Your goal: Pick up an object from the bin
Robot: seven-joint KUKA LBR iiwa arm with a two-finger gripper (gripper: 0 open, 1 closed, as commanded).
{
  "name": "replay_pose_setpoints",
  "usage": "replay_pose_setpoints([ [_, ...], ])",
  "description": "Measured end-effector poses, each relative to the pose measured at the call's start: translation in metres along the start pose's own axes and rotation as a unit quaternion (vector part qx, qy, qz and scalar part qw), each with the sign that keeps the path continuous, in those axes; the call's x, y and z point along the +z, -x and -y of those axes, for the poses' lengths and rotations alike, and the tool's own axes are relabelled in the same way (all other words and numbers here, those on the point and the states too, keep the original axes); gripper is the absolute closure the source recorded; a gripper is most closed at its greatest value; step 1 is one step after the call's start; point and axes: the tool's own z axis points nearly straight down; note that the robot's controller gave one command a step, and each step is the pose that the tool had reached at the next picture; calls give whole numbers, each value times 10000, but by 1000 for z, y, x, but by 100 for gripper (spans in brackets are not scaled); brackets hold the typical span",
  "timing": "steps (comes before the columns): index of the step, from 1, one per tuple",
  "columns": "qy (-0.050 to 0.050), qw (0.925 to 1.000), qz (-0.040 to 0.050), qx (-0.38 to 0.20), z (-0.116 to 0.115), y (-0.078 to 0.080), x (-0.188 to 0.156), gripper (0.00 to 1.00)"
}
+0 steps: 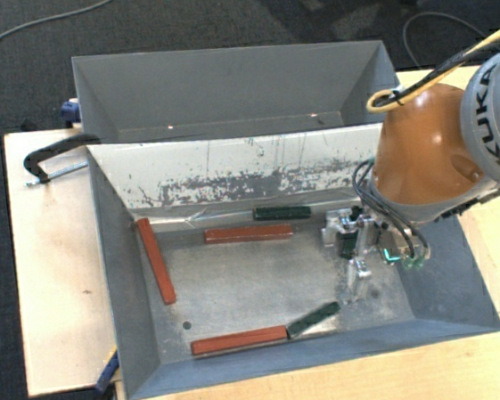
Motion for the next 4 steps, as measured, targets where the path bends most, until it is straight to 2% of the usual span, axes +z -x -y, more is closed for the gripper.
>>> replay_pose_setpoints([
  [1,1,9921,8,-1258,-11,-13,84,0],
  [2,-2,9863,41,-1648,-34,-10,82,0],
  [3,-5,9863,40,-1647,-33,-10,82,100],
  [4,-26,9771,124,-2123,-23,55,-32,100],
])
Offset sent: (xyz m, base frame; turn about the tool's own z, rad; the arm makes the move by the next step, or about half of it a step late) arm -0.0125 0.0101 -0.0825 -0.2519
